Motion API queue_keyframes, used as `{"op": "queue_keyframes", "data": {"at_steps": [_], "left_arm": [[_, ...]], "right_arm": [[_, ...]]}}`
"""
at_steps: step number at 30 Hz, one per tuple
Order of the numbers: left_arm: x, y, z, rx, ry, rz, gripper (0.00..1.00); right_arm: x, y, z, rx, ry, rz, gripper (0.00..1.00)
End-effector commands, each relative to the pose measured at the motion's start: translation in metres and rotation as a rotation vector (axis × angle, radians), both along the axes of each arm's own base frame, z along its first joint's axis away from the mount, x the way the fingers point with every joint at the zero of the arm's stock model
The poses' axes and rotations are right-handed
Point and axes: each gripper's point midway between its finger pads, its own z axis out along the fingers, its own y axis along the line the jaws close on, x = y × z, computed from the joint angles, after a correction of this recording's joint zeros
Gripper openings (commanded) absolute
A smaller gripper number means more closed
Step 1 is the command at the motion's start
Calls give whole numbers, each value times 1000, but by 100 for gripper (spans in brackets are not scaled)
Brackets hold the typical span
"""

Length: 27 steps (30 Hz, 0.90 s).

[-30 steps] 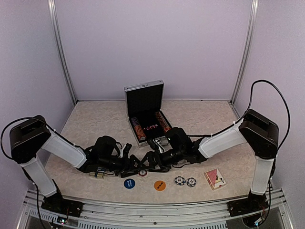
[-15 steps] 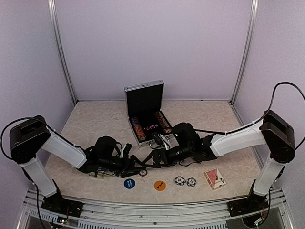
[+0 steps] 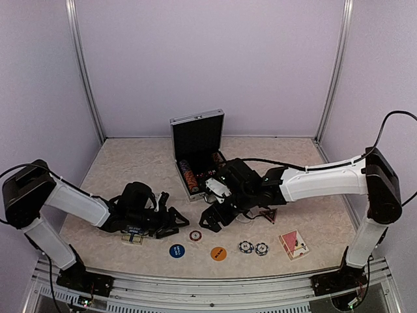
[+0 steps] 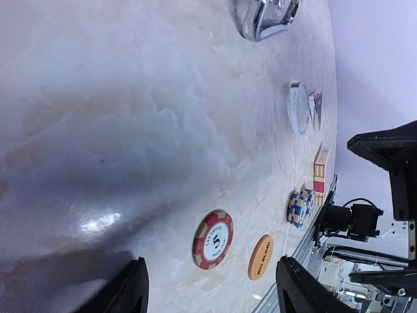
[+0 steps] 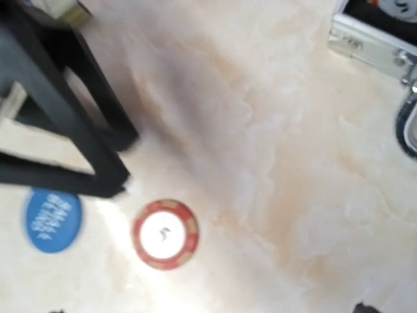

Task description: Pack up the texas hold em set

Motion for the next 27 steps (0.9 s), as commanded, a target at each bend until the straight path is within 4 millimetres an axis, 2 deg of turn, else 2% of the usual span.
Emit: {"op": "queue_keyframes", "data": {"at_steps": [1, 4, 6, 10, 13, 17, 22, 27], "left_arm": [[14, 23, 7, 60, -32, 65, 67], [33, 46, 18, 164, -104, 130, 69], [41, 58, 36, 179, -152, 169, 71], [44, 74, 55, 162, -185, 210, 73], [42, 80, 59, 160, -195, 222, 75], [36, 82, 55, 151, -182, 223, 75], [31, 83, 49, 138, -170, 223, 75], [31, 81, 48, 133, -168, 218, 75]], "right_arm": [[8, 0, -25, -245, -99, 20, 95], [9, 11, -37, -346, -119, 29, 94], [9, 19, -45, -382, -128, 39, 93], [2, 31, -66, -408, -114, 66, 90], [-4, 43, -74, -409, -115, 85, 88], [-15, 55, -80, -411, -113, 120, 87], [-19, 54, -90, -430, -101, 120, 83], [-20, 51, -98, -452, -89, 116, 74]]}}
